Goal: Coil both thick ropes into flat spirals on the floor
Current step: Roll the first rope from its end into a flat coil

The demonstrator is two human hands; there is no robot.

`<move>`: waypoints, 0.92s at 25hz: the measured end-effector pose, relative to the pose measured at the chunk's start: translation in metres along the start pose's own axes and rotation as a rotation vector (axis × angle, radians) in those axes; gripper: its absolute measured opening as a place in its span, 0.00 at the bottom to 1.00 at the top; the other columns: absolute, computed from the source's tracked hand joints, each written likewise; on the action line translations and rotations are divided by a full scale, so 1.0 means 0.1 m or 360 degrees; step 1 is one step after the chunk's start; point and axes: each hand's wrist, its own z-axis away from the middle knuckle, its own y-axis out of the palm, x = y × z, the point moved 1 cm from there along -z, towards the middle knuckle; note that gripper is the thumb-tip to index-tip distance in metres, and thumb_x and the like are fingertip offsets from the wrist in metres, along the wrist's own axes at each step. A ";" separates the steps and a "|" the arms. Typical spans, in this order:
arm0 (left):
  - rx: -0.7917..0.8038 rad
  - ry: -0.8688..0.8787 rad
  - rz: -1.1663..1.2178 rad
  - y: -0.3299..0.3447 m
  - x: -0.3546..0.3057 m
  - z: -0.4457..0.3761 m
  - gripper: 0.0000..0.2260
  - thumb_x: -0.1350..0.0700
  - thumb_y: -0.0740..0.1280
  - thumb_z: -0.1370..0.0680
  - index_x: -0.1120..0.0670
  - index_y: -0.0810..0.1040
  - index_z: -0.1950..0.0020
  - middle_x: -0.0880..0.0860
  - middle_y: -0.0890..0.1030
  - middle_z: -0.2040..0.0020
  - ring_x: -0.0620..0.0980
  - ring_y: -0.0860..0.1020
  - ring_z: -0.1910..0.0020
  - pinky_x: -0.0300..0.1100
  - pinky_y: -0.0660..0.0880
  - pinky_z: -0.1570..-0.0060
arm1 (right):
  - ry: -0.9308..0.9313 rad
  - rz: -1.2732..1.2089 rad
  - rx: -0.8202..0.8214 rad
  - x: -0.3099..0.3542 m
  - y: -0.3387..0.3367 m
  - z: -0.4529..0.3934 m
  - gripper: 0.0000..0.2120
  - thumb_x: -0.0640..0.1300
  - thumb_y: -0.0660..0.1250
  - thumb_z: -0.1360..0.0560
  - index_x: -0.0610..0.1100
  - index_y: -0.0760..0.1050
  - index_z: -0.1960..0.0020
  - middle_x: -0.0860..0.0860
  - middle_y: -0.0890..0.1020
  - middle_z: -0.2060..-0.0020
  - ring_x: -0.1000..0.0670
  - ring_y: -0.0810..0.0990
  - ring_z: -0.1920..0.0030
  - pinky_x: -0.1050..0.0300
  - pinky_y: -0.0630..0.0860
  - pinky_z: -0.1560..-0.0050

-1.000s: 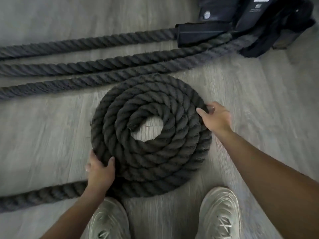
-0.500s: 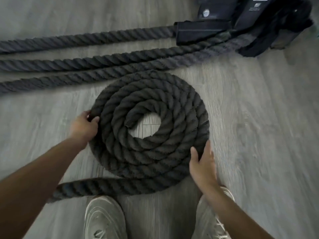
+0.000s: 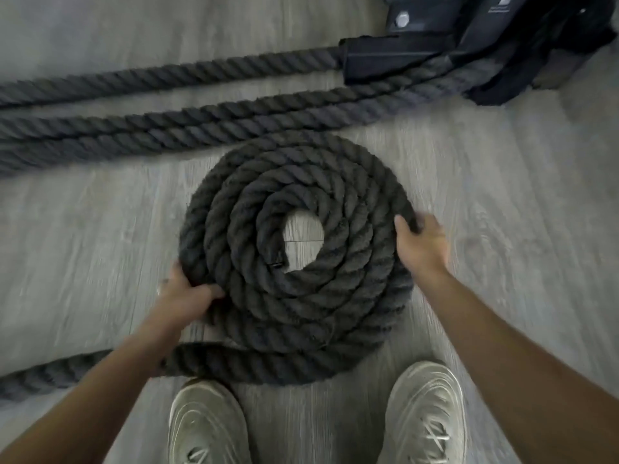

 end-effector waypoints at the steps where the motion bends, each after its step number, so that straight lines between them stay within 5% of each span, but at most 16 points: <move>1: -0.0037 0.0043 0.0031 -0.08 -0.13 -0.12 0.45 0.49 0.76 0.35 0.42 0.57 0.22 0.54 0.75 0.33 0.60 0.76 0.36 0.60 0.76 0.38 | 0.0090 -0.0147 -0.0042 -0.15 0.03 0.22 0.19 0.55 0.68 0.22 0.51 0.74 0.34 0.50 0.82 0.43 0.46 0.81 0.40 0.51 0.76 0.40; 6: -0.0075 0.0208 0.0124 -0.27 -0.73 -0.67 0.29 0.54 0.71 0.21 0.52 0.66 0.22 0.57 0.79 0.33 0.56 0.79 0.38 0.53 0.75 0.36 | 0.0292 -0.0283 -0.0068 -0.56 0.04 1.19 0.22 0.52 0.69 0.21 0.52 0.71 0.29 0.55 0.81 0.45 0.52 0.78 0.45 0.54 0.73 0.43; 11: -0.0122 0.0161 0.0101 -0.24 -0.60 -0.58 0.25 0.57 0.73 0.23 0.54 0.72 0.26 0.58 0.81 0.38 0.56 0.82 0.44 0.51 0.80 0.46 | 0.0045 -0.0065 0.0079 -0.53 -0.03 0.67 0.19 0.55 0.67 0.24 0.60 0.73 0.34 0.55 0.83 0.43 0.48 0.81 0.41 0.44 0.77 0.37; 16: 0.0102 -0.0079 0.0484 0.12 0.00 0.31 0.29 0.61 0.73 0.23 0.50 0.65 0.27 0.57 0.79 0.39 0.57 0.83 0.50 0.45 0.83 0.69 | 0.0042 -0.0006 0.0031 0.13 -0.24 -0.22 0.19 0.51 0.73 0.24 0.48 0.79 0.35 0.51 0.84 0.41 0.49 0.81 0.40 0.62 0.72 0.47; 19: 0.0241 -0.0222 0.0598 0.21 0.08 0.57 0.33 0.60 0.77 0.27 0.48 0.63 0.28 0.54 0.78 0.37 0.58 0.82 0.45 0.51 0.84 0.60 | 0.0217 -0.0191 0.0037 0.28 -0.18 -0.42 0.20 0.53 0.75 0.26 0.47 0.81 0.38 0.50 0.84 0.42 0.48 0.82 0.44 0.56 0.78 0.46; 23: -0.0002 -0.0043 0.0384 -0.05 -0.36 0.11 0.36 0.50 0.75 0.25 0.47 0.60 0.22 0.51 0.75 0.38 0.53 0.79 0.48 0.50 0.79 0.54 | 0.0191 -0.0095 -0.0160 -0.17 -0.14 0.18 0.22 0.56 0.69 0.23 0.52 0.74 0.31 0.47 0.79 0.36 0.44 0.80 0.39 0.49 0.76 0.40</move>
